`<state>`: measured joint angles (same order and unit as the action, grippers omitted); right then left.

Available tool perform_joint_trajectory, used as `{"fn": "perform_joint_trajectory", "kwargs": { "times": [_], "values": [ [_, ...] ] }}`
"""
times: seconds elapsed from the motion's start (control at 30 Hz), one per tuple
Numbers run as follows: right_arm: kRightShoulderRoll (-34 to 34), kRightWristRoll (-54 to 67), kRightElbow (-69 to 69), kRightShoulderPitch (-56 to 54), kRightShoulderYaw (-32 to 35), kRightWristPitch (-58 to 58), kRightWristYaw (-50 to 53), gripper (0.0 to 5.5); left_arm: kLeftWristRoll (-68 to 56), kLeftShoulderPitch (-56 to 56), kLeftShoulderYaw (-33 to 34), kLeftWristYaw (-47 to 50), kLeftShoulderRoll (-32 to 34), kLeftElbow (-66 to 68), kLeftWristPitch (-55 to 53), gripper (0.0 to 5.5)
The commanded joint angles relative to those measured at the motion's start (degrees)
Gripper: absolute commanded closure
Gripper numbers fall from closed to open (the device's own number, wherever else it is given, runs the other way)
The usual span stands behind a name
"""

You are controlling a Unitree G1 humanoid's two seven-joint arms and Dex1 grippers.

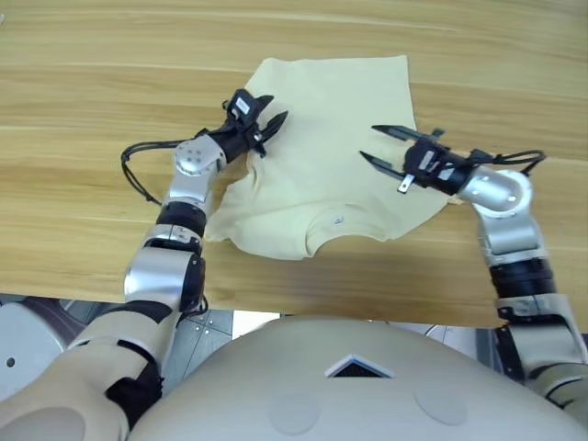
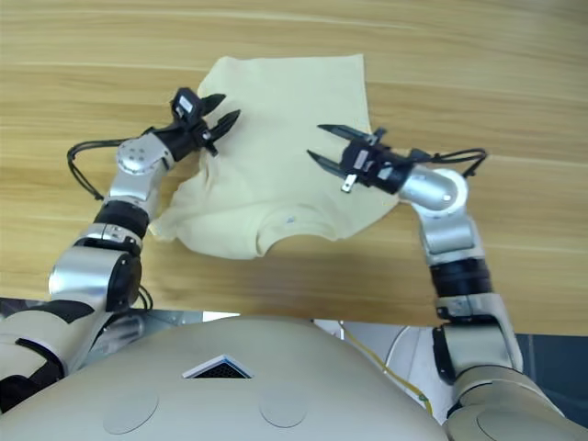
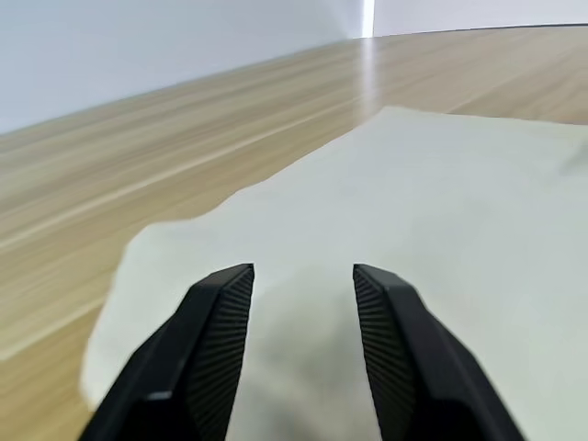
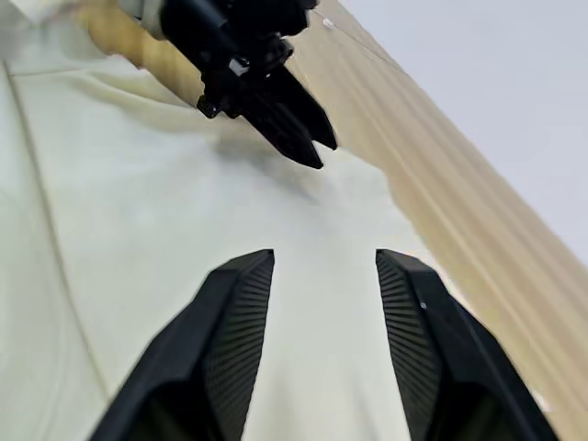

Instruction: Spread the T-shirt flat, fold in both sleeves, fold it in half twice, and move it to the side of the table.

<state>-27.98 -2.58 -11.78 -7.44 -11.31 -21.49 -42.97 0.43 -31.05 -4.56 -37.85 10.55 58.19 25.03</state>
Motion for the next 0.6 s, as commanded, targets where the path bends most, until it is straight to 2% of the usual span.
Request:
{"fn": "perform_joint_trajectory", "kwargs": {
  "times": [0.03, 0.17, 0.33, 0.6],
  "values": [
    [5.55, -5.95, -5.72, -3.27, -4.54, -0.40, 5.02, 3.46, 1.50, -5.46, -1.47, -0.91, -2.72, 3.81, 0.78, 3.50],
    [8.05, -8.67, -9.35, -4.12, -7.17, -2.09, 7.33, 3.46, 2.78, -8.28, -2.33, -0.74, -3.75, 6.77, 1.09, 3.50],
    [8.48, -7.32, -8.07, -3.32, -6.95, -1.77, 7.51, 3.46, 5.75, -10.82, -3.21, 2.46, -3.21, 10.13, -0.84, 3.50],
    [11.57, -6.98, -4.34, 1.09, -9.52, 0.71, 7.52, 3.46, 11.18, -15.34, -4.69, 14.80, -2.79, 15.75, -10.31, 3.50]
  ]
}}
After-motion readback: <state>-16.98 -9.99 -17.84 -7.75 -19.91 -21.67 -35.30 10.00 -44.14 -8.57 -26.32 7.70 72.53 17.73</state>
